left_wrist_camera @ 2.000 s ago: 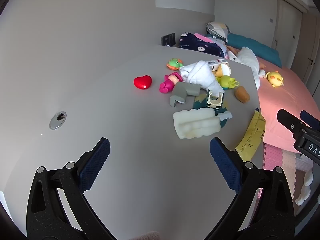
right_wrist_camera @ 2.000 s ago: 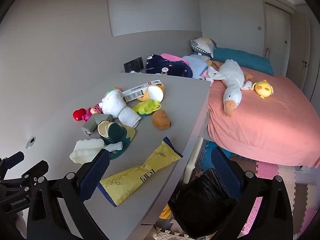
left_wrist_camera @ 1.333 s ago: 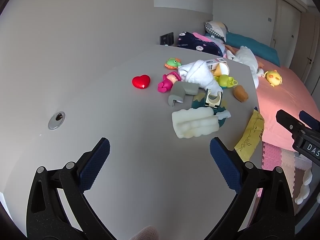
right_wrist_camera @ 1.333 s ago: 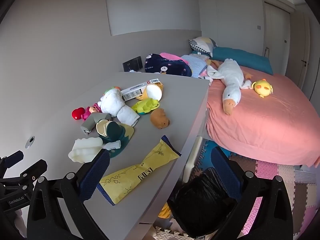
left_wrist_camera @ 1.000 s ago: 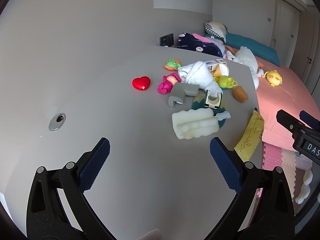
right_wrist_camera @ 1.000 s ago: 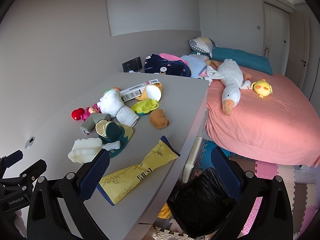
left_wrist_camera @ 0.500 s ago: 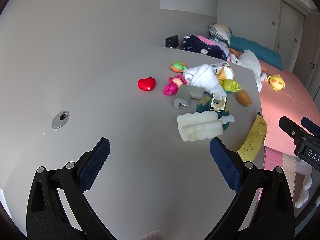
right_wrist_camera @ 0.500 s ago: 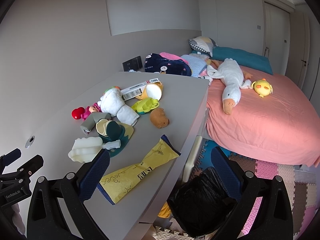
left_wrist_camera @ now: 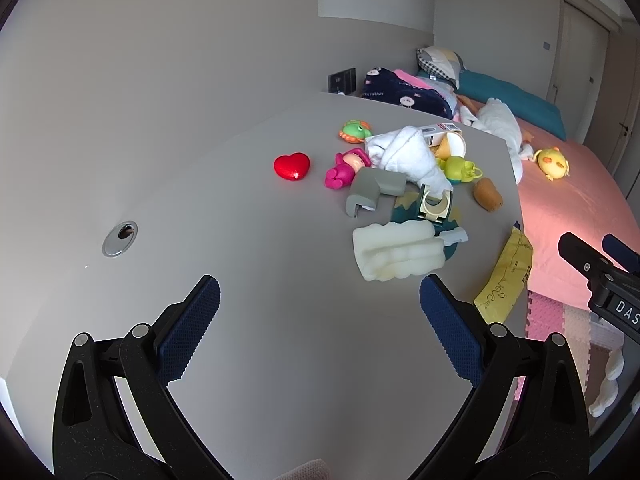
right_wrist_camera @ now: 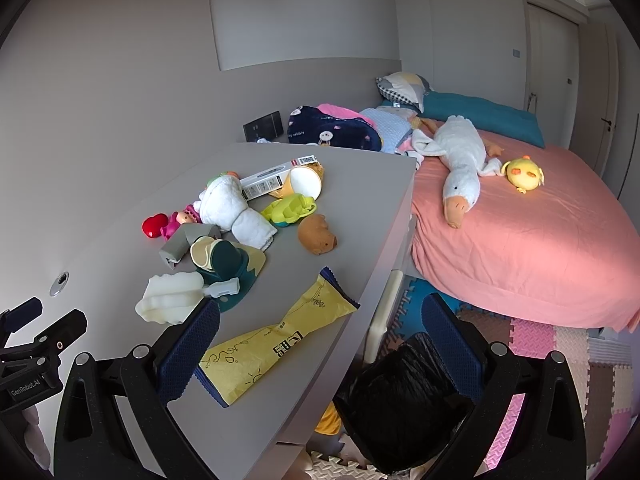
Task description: Collect trash
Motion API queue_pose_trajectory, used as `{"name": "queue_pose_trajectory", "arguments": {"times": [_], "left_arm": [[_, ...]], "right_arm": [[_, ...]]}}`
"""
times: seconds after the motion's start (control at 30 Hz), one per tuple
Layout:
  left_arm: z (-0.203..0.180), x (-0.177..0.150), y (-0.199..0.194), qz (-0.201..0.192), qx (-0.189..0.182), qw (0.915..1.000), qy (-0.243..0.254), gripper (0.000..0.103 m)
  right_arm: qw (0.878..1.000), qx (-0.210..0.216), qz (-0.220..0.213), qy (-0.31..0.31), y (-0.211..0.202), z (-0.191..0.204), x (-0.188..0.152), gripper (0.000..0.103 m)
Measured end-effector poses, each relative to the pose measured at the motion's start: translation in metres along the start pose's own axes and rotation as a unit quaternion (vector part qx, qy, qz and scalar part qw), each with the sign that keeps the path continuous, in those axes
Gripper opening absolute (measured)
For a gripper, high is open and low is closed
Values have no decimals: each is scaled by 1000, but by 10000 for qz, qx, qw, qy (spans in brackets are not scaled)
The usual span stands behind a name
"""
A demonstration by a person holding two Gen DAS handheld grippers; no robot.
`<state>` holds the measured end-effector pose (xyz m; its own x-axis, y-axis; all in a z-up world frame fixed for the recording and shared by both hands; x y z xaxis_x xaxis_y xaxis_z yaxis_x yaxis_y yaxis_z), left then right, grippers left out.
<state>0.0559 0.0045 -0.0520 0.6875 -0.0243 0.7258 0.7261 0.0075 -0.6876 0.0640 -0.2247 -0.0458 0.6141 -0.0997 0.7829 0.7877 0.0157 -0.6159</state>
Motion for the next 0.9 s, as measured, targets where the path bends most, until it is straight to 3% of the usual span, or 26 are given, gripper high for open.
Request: {"name": "queue_pose_trajectory", "arguments": {"times": [0.37, 0.77, 0.9], "left_arm": [[0, 0, 0, 3, 9, 10000, -1, 97], [6, -3, 6, 69, 65, 10000, -21, 97], [11, -3, 12, 138, 76, 9998, -73, 97]], "right_arm": [[10000, 32, 23, 16, 0, 0, -1, 100], [9964, 583, 558, 256, 18, 16, -22, 100], [9935, 733, 766, 408, 32, 20, -28, 93]]}}
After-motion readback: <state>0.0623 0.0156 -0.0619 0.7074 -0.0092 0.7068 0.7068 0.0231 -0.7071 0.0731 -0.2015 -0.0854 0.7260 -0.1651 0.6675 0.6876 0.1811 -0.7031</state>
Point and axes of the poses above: each gripper's, at about its wrist camera, not at the fingertips, and y roughly the way its jaws point, z to its left, x to its top, the point moved 8 cm from there along y, roughly the way its jaws point, and after that the axes turned 1 degree about -y, right-handed, at the moved point
